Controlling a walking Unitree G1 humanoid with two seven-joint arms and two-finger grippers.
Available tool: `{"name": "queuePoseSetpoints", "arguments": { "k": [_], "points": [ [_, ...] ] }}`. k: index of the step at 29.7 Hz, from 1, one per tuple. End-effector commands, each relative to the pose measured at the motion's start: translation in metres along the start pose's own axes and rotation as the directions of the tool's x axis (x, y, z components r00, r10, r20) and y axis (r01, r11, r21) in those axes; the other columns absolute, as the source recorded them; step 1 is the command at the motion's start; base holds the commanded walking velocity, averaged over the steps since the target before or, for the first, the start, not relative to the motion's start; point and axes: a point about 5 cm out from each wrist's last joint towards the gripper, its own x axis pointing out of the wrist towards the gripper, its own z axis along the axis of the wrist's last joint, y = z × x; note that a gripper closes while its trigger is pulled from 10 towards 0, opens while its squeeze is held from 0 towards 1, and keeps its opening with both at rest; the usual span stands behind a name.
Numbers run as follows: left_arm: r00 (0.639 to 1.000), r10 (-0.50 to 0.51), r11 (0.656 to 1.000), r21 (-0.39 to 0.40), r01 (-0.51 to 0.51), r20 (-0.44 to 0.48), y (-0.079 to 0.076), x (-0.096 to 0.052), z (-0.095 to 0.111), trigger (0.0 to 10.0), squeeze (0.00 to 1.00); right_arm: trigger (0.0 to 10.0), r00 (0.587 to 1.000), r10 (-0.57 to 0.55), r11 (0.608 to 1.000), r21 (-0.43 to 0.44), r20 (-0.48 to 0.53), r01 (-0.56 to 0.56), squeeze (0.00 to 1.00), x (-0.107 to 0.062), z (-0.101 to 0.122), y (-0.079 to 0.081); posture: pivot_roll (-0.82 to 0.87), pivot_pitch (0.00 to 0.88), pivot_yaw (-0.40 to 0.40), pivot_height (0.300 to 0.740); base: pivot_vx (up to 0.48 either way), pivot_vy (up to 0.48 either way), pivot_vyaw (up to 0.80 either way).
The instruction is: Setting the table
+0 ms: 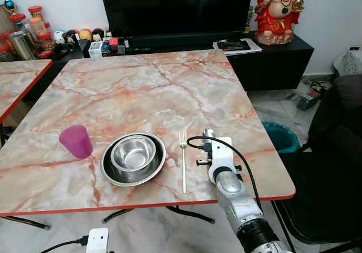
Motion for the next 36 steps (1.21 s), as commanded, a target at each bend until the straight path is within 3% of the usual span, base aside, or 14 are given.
{"name": "queuePoseSetpoints", "arguments": {
  "k": [1,2,3,31,32,35,36],
  "points": [
    [1.000,-0.006,1.000,0.006,0.006,-0.001,0.000,0.000,0.001,10.0,0.00,10.0,0.998,0.004,1.000,-0.001,-0.059,-0.004,0.57,-0.001,-0.012,0.001,-0.01,0.000,0.040,0.740,0.000,0.000,0.00],
    [1.000,-0.006,1.000,0.007,0.006,-0.002,0.000,0.000,0.001,10.0,0.00,10.0,0.998,0.003,1.000,-0.001,-0.059,-0.003,0.57,-0.001,-0.012,0.001,-0.01,0.000,0.040,0.740,0.000,0.000,0.00],
    [1.000,-0.005,1.000,0.006,0.005,-0.002,0.000,0.000,0.001,10.0,0.00,10.0,0.998,0.005,1.000,0.001,-0.060,-0.005,1.00,-0.001,-0.012,0.001,-0.01,0.000,0.040,0.740,0.000,0.000,0.00],
    [1.000,-0.006,1.000,0.003,0.006,0.001,-0.002,0.000,0.001,10.0,0.00,10.0,1.000,0.005,0.999,0.034,0.007,-0.005,1.00,0.001,0.003,0.001,-0.01,0.000,0.033,0.740,0.000,0.000,0.00],
    [1.000,-0.005,1.000,0.002,0.005,0.001,-0.002,0.000,0.001,10.0,0.00,10.0,1.000,0.008,0.999,0.039,0.020,-0.009,0.95,0.000,0.005,0.001,-0.01,0.000,0.033,0.740,0.000,0.000,0.00],
    [1.000,-0.006,1.000,0.002,0.006,0.001,-0.002,0.001,0.002,10.0,0.00,10.0,0.999,0.013,0.999,0.044,0.035,-0.015,0.95,0.000,0.008,0.002,-0.01,0.000,0.033,0.740,0.000,0.000,0.00],
    [1.000,-0.006,1.000,-0.001,0.006,0.004,-0.003,0.001,0.003,10.0,0.00,10.0,0.996,0.005,0.998,0.060,0.094,-0.011,0.00,0.000,0.018,0.001,-0.02,0.000,0.033,0.740,0.000,0.000,0.00]
  ]
}}
